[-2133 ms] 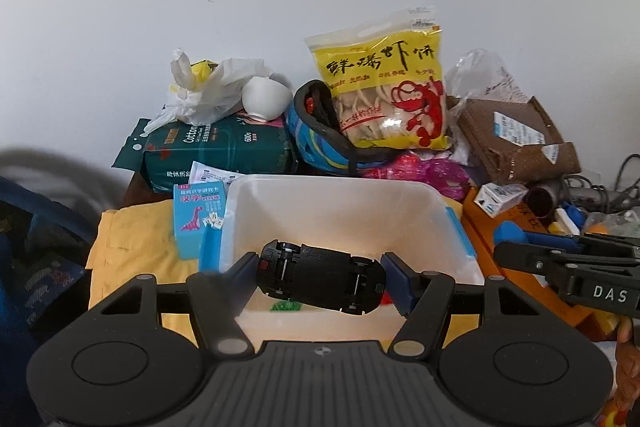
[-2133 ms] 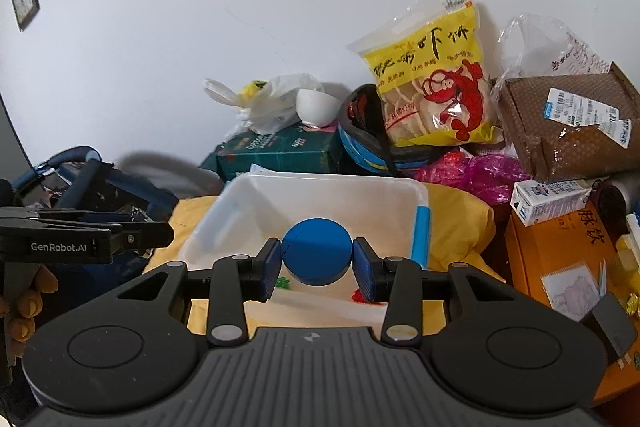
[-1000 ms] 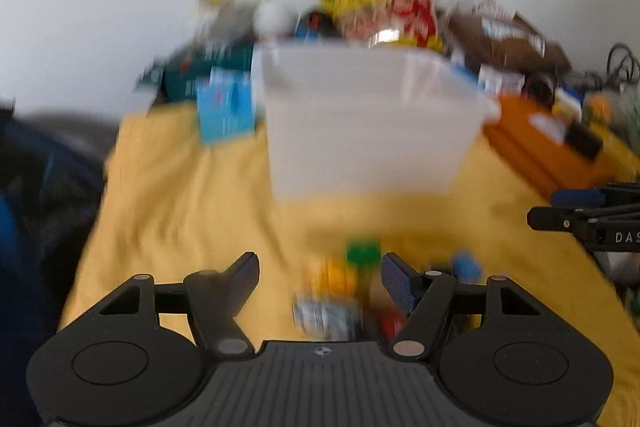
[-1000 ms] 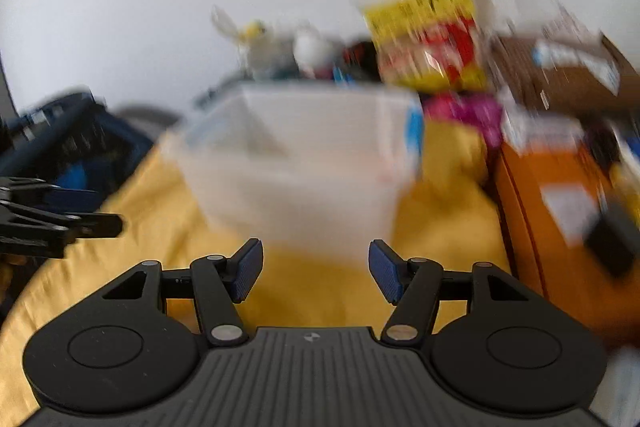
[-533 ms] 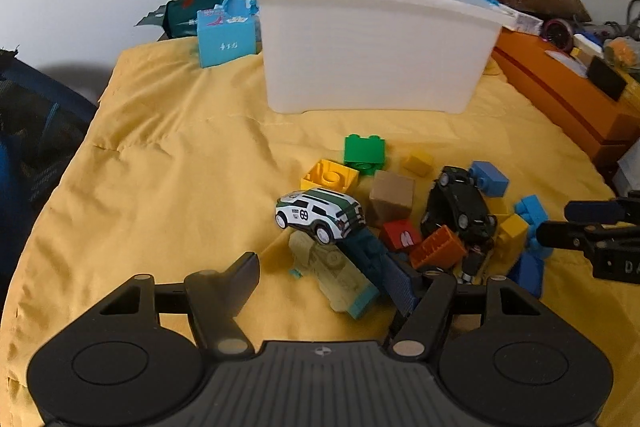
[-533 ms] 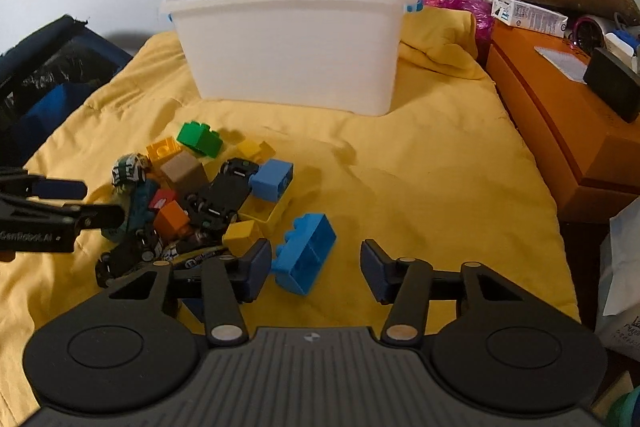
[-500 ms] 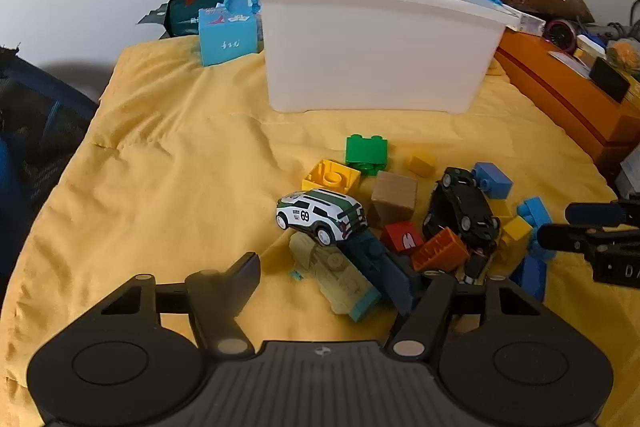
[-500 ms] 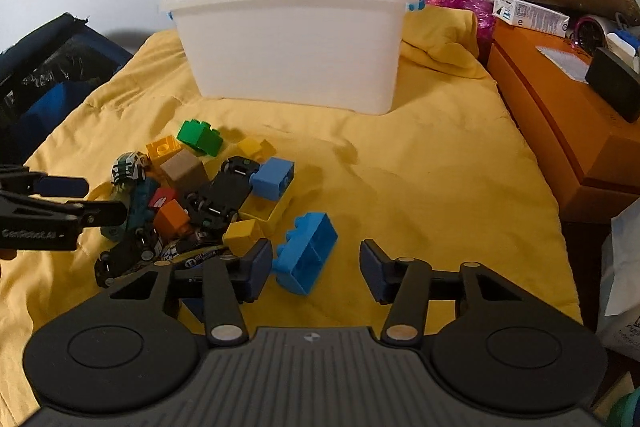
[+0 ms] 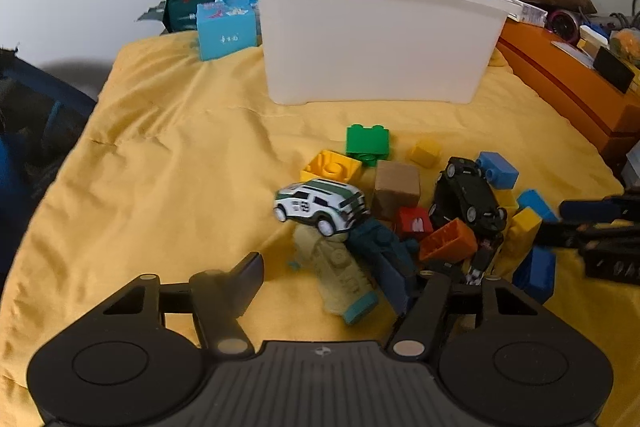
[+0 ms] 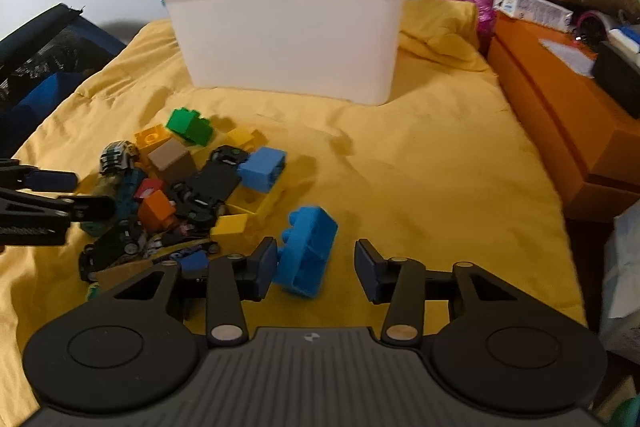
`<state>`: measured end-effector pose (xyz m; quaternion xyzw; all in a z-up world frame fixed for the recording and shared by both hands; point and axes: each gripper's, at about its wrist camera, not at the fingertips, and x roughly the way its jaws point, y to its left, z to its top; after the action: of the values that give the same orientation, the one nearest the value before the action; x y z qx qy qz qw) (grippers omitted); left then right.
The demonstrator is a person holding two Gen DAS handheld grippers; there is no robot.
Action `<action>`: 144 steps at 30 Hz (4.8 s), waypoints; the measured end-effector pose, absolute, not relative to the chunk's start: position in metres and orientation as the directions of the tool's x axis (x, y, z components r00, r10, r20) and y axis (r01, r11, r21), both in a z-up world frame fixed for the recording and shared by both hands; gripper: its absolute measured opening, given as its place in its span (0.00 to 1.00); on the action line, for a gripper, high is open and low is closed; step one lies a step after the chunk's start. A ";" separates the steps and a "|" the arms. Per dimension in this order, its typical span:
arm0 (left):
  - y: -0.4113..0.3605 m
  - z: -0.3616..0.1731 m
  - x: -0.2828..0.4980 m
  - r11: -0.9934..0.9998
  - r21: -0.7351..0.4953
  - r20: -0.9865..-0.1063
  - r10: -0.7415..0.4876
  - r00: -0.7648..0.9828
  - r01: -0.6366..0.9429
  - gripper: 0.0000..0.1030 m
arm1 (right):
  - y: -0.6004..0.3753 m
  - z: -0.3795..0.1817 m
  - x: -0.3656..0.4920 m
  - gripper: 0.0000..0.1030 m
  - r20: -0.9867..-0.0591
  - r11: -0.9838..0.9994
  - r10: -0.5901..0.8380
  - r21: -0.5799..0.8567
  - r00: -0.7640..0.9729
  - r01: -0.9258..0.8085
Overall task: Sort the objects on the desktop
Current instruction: 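Grasp the blue block with the right tool while the left grasps the beige toy, then carry the blue block and beige toy over the bin and release both, then grasp the dark blue arch block with the right tool while the left grasps a black car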
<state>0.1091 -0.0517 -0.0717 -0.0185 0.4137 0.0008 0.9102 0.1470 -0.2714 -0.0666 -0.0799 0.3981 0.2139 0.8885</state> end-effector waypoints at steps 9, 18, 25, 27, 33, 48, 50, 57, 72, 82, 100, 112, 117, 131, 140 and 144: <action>-0.049 -0.075 0.103 0.999 -0.033 -0.747 -0.047 0.663 0.034 0.39 | -0.274 -0.079 0.150 0.26 -0.758 0.898 0.318 0.048 0.570 -0.437; -0.043 -0.078 0.110 0.997 -0.074 -0.749 -0.061 0.660 0.008 0.28 | -0.275 -0.082 0.156 0.28 -0.750 0.892 0.353 0.090 0.560 -0.443; -0.032 -0.058 0.088 0.996 -0.084 -0.724 -0.053 0.688 -0.012 0.28 | -0.293 -0.075 0.142 0.27 -0.741 0.894 0.378 0.135 0.555 -0.428; -0.029 -0.049 0.083 0.995 -0.104 -0.709 -0.065 0.702 -0.013 0.28 | -0.298 -0.072 0.138 0.27 -0.736 0.898 0.379 0.147 0.560 -0.415; -0.029 -0.024 0.077 0.992 -0.127 -0.685 -0.080 0.724 -0.010 0.28 | -0.302 -0.056 0.125 0.27 -0.711 0.891 0.406 0.170 0.574 -0.420; -0.026 0.054 0.090 0.989 -0.146 -0.601 -0.086 0.795 -0.003 0.28 | -0.293 0.023 0.132 0.27 -0.599 0.869 0.480 0.227 0.640 -0.440; -0.024 0.065 0.094 0.990 -0.144 -0.576 -0.080 0.813 -0.005 0.28 | -0.293 0.034 0.135 0.27 -0.584 0.866 0.489 0.235 0.648 -0.442; -0.025 0.097 0.118 0.990 -0.141 -0.531 -0.073 0.844 -0.002 0.28 | -0.292 0.064 0.151 0.27 -0.544 0.856 0.509 0.236 0.668 -0.460; -0.031 0.148 0.187 0.987 -0.158 -0.482 -0.096 0.871 0.022 0.28 | -0.295 0.118 0.215 0.27 -0.499 0.842 0.536 0.259 0.681 -0.473; -0.026 0.142 0.237 0.982 -0.187 -0.553 -0.102 0.827 -0.004 0.28 | -0.287 0.126 0.265 0.27 -0.526 0.850 0.520 0.242 0.673 -0.468; -0.030 0.114 0.310 0.994 -0.108 -0.679 -0.054 0.732 -0.028 0.55 | -0.245 0.091 0.336 0.35 -0.671 0.879 0.433 0.167 0.601 -0.447; -0.029 0.065 0.206 0.996 -0.047 -0.611 -0.086 0.787 0.073 0.55 | -0.255 0.070 0.282 0.52 -0.618 0.848 0.482 0.148 0.622 -0.510; -0.028 0.022 0.129 0.994 -0.081 -0.631 -0.113 0.768 0.080 0.55 | -0.268 0.030 0.213 0.53 -0.628 0.824 0.496 0.125 0.599 -0.552; -0.059 -0.057 0.065 0.982 -0.074 -0.739 -0.169 0.653 0.171 0.55 | -0.267 -0.053 0.122 0.56 -0.721 0.754 0.502 0.095 0.477 -0.650; -0.068 -0.073 0.083 0.983 -0.098 -0.774 -0.173 0.609 0.155 0.54 | -0.248 -0.067 0.116 0.49 -0.728 0.708 0.514 0.061 0.454 -0.704; -0.074 -0.077 0.085 0.977 -0.072 -0.770 -0.182 0.611 0.200 0.54 | -0.247 -0.074 0.122 0.35 -0.749 0.713 0.510 0.092 0.424 -0.695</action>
<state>0.0853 -0.0744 -0.0768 0.0104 0.4280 -0.1063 0.8974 0.1217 -0.2471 -0.0741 -0.1166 0.3977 0.3606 0.8356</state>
